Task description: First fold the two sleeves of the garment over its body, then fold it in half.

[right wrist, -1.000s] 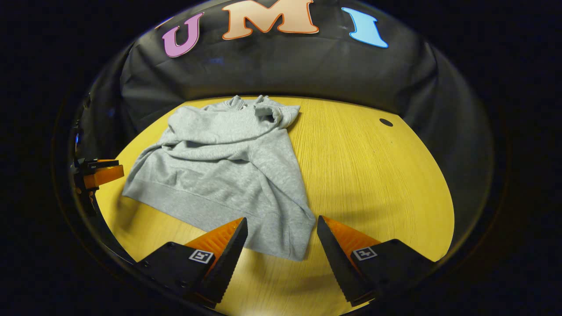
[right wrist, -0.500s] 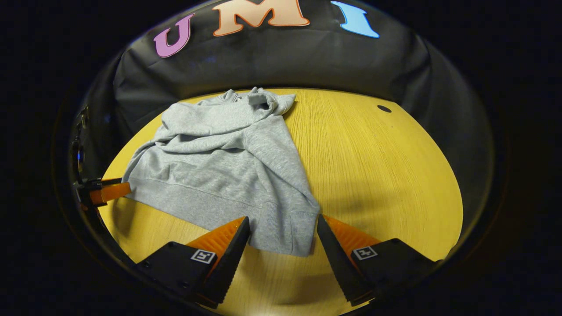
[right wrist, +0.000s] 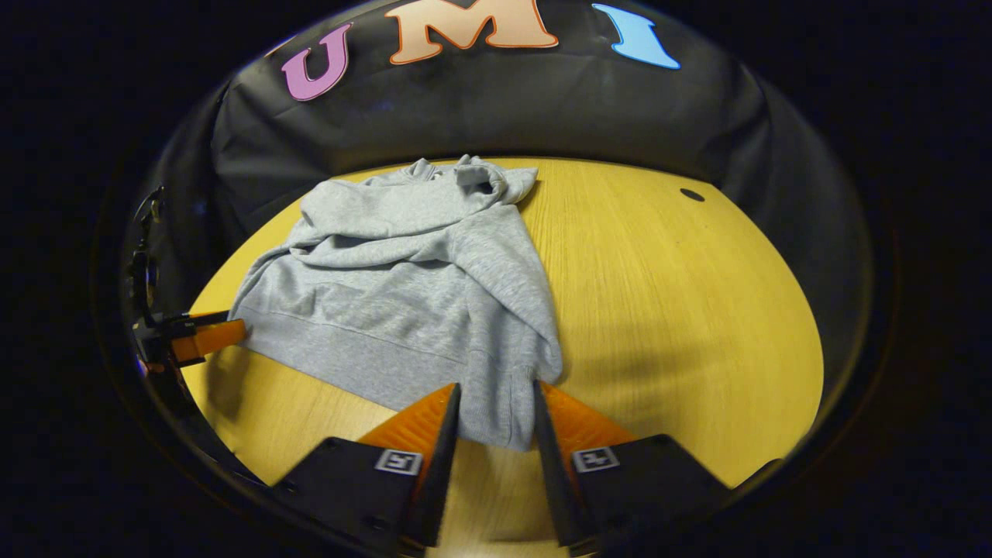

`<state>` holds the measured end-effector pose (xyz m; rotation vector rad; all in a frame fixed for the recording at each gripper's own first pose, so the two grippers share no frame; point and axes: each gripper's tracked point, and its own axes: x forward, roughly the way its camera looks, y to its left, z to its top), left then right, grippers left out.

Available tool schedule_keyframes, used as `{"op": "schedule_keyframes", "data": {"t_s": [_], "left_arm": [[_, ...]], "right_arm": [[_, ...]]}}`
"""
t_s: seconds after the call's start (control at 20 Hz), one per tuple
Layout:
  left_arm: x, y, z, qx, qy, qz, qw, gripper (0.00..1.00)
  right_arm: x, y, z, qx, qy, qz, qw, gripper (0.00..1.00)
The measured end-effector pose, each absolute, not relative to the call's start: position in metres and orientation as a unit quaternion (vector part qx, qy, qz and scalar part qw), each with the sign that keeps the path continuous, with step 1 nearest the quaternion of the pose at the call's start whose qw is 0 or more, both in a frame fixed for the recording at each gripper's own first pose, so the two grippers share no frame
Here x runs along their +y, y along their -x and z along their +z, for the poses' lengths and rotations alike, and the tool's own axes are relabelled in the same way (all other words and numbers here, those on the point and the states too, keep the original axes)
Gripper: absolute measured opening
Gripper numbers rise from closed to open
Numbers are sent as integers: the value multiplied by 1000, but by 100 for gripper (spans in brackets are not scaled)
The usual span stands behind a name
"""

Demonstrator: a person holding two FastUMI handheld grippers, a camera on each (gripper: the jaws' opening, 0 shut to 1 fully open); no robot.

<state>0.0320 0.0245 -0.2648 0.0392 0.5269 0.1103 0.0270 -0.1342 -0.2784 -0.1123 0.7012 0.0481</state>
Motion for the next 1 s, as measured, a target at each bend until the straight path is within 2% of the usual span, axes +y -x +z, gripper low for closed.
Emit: {"op": "schedule_keyframes", "data": {"t_s": [0.05,0.1,0.15,0.3,0.35,0.55,0.7,1.0], "left_arm": [[23,-33,-264,259,-13,51,964,64],[21,-34,-265,258,-5,49,965,52],[18,-35,-264,257,0,46,965,44],[12,-38,-266,259,18,40,965,10],[13,-39,-266,260,23,39,965,6],[11,-39,-264,269,49,27,962,0],[11,-37,-259,270,80,19,959,0],[3,-44,-217,229,132,9,964,0]], "right_arm": [[-132,-27,-280,344,47,25,937,31],[-130,-27,-280,344,43,25,938,24],[-130,-26,-280,346,40,24,937,16],[-128,-27,-280,349,36,24,936,16],[-128,-25,-280,348,36,22,937,6],[-127,-25,-275,343,41,21,938,6],[-125,-25,-262,331,36,22,943,6],[-113,-40,-230,306,12,38,951,6]]}}
